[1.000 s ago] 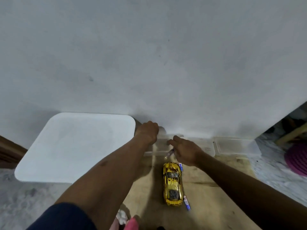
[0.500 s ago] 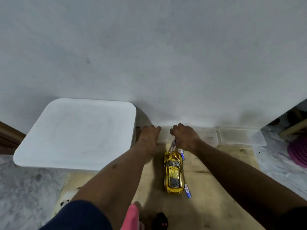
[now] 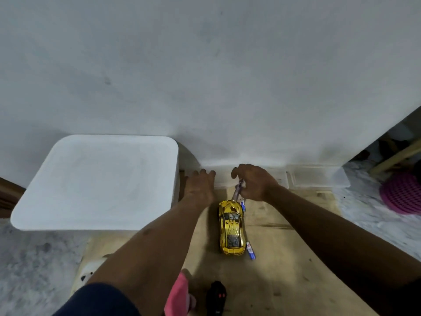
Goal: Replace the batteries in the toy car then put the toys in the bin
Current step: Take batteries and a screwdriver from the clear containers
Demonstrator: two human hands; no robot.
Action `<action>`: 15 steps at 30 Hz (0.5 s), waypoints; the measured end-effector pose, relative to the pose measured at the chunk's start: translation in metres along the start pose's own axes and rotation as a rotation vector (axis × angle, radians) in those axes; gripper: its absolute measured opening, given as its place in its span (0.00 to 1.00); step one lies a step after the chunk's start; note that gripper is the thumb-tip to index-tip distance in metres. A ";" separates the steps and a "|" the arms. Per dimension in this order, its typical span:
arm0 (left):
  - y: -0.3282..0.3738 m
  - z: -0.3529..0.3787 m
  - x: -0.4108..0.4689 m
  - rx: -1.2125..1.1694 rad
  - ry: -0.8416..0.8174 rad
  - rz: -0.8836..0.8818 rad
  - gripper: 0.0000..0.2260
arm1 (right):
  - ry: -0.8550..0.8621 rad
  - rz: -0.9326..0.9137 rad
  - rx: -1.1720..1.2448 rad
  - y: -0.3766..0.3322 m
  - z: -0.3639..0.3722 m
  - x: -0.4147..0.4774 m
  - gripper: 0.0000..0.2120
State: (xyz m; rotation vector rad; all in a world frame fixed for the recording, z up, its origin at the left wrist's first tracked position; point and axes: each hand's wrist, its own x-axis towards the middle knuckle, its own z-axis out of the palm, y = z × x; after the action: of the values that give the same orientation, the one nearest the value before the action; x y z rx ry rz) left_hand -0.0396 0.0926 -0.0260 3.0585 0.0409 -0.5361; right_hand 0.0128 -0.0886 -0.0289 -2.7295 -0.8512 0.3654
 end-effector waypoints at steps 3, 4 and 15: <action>0.015 0.004 -0.021 -0.157 0.023 0.020 0.19 | 0.095 0.058 0.106 0.003 -0.017 -0.020 0.16; 0.022 0.009 -0.027 -0.201 0.005 0.027 0.19 | 0.139 0.080 0.140 0.006 -0.020 -0.026 0.15; 0.064 0.052 -0.077 -0.320 -0.191 -0.011 0.39 | 0.327 0.338 0.200 -0.002 -0.028 -0.110 0.09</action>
State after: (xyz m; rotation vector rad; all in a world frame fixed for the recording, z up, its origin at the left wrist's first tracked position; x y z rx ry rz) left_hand -0.1276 0.0255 -0.0467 2.6881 0.1250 -0.7397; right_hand -0.0667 -0.1560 0.0156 -2.6356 -0.2543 0.0558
